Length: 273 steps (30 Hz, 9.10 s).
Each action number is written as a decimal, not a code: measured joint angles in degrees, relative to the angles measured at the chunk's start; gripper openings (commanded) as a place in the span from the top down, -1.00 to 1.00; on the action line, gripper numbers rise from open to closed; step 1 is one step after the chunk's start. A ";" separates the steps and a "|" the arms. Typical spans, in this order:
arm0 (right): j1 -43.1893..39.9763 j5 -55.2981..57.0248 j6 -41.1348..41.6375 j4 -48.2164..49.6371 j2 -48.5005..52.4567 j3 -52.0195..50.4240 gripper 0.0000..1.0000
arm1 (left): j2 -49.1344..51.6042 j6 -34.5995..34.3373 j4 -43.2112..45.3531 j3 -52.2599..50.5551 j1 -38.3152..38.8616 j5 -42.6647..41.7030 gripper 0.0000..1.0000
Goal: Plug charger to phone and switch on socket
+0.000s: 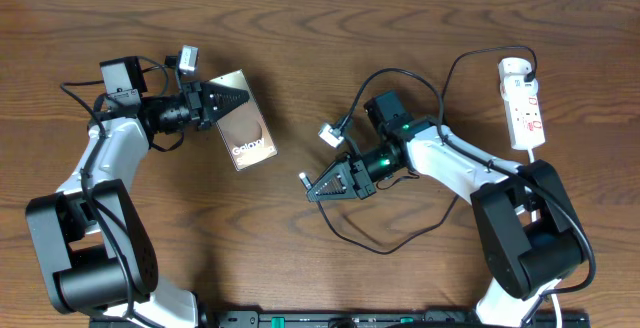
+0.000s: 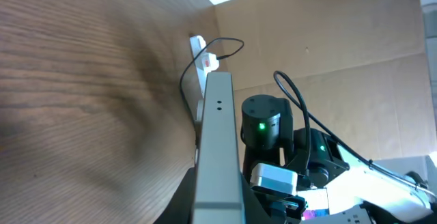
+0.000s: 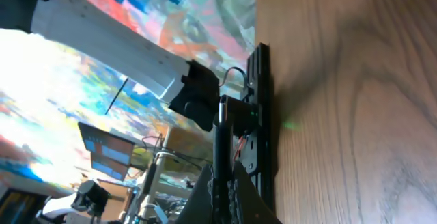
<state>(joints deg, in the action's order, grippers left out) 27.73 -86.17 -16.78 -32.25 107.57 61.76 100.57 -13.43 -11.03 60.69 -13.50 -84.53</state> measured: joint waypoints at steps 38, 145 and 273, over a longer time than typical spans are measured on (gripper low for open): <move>3.02 5.11 40.09 47.39 0.07 -0.11 0.98 | 0.04 -41.97 41.22 0.00 0.94 -0.96 0.85; 5.14 6.71 92.72 113.13 14.86 -0.24 0.98 | 0.04 -45.22 47.76 0.00 -0.37 -3.78 0.85; 2.32 4.09 94.49 113.52 14.86 -0.48 0.98 | 0.04 -43.04 48.50 0.02 5.57 -0.17 0.85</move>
<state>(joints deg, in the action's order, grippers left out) 30.04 -82.08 77.71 81.28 122.43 61.28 100.62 -56.47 37.47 60.71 -7.92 -84.71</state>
